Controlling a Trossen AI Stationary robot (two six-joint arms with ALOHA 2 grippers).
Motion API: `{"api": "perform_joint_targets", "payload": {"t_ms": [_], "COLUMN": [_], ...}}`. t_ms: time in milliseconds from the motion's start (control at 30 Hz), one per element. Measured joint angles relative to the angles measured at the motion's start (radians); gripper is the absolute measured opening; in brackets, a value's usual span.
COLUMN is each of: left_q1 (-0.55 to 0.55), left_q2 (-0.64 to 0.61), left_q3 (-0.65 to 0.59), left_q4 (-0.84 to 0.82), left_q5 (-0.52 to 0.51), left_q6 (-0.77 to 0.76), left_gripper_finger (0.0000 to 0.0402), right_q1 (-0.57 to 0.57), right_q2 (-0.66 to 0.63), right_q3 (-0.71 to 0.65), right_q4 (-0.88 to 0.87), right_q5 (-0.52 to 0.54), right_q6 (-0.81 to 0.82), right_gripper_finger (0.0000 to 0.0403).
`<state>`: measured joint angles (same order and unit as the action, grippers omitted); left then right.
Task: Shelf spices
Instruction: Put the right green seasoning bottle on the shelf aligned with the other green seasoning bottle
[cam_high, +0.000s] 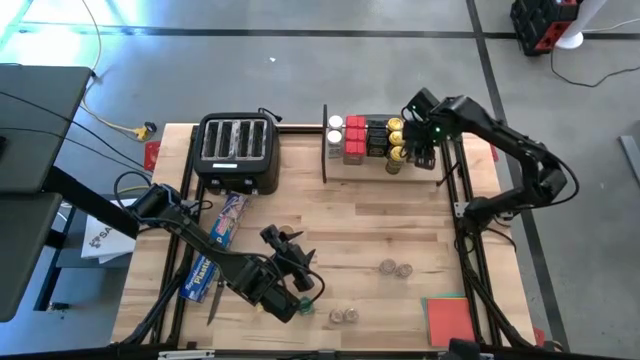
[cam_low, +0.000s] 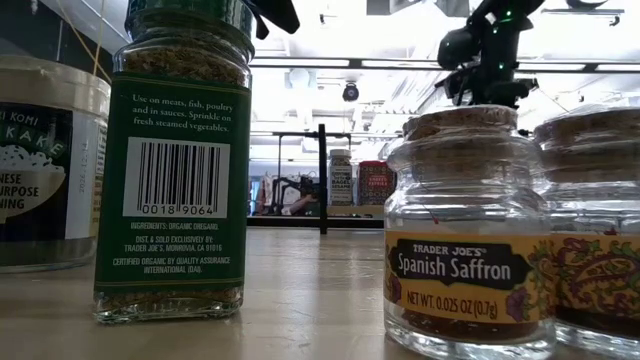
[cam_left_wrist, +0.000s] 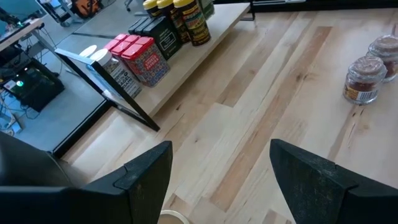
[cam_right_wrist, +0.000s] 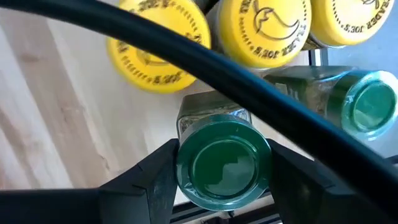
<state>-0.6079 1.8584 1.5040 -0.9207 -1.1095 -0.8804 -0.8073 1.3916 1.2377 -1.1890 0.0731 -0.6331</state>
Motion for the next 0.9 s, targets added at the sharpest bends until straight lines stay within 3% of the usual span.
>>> {"api": "perform_joint_targets", "payload": {"t_ms": [633, 900], "left_q1": [0.0, 0.0], "left_q2": [0.0, 0.0], "left_q3": [0.0, 0.0], "left_q4": [0.002, 0.005], "left_q5": [0.0, 0.002], "left_q6": [-0.006, -0.006], "left_gripper_finger": [0.0266, 0.0266], "right_q1": [-0.024, -0.024], "right_q2": [0.058, 0.057], "right_q3": [0.0, 0.001], "right_q4": [0.109, 0.113], "right_q5": [0.031, 0.034], "right_q6": [-0.029, -0.031], "right_gripper_finger": [0.0209, 0.0246]}}
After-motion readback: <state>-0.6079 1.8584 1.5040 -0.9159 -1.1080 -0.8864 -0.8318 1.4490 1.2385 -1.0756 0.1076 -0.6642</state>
